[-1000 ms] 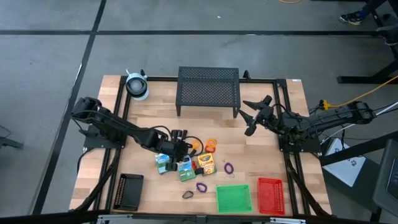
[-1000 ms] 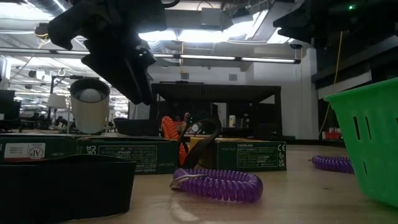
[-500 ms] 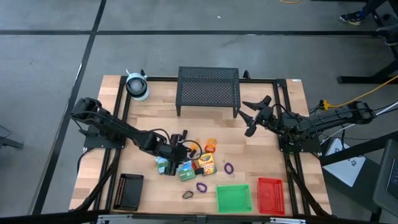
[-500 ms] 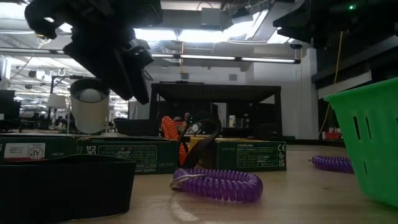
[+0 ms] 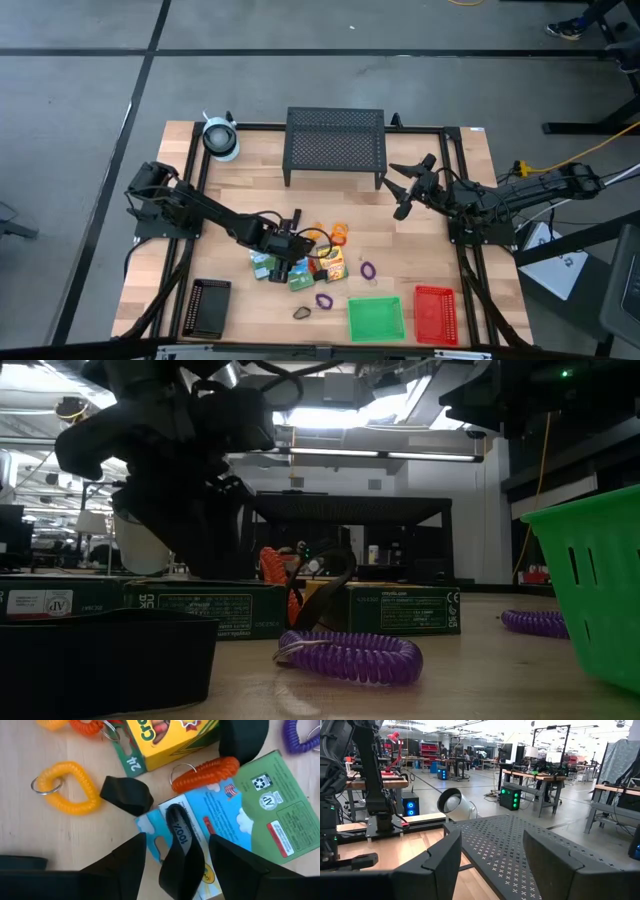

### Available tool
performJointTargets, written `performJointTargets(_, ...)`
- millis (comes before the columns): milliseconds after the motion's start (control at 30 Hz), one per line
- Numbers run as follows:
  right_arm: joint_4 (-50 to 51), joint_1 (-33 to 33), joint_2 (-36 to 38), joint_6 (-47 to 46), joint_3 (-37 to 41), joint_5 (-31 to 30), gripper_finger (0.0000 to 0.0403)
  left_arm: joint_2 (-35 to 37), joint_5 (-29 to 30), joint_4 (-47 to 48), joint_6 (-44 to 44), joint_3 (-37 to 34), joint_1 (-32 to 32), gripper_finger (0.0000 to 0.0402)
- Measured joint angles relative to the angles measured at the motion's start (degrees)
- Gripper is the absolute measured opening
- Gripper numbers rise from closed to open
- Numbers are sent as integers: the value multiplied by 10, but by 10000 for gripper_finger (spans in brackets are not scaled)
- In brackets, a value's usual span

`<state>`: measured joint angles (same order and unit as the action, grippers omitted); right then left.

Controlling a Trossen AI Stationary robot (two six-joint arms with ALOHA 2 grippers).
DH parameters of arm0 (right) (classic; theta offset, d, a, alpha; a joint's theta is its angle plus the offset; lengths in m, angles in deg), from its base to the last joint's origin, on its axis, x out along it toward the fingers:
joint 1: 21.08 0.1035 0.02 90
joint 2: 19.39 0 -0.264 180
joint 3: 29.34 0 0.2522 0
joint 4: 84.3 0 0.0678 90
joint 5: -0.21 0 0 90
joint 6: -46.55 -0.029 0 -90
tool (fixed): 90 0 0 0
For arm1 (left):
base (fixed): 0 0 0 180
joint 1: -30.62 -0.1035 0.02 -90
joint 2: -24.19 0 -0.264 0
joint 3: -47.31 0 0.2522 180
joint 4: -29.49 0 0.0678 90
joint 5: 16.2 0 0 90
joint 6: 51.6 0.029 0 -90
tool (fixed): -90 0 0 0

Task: Pick & Place Office Desk Supplies
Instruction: Put the black rubber band into the black bin

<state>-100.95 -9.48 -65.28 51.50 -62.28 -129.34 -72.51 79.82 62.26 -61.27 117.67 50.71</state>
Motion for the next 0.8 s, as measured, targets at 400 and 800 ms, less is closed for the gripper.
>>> performJointTargets(400,0,0,0,0,0,0,215,1,2,25,29,1,-5,56)
performJointTargets(800,0,0,0,0,0,0,215,38,18,80,34,8,-27,4)
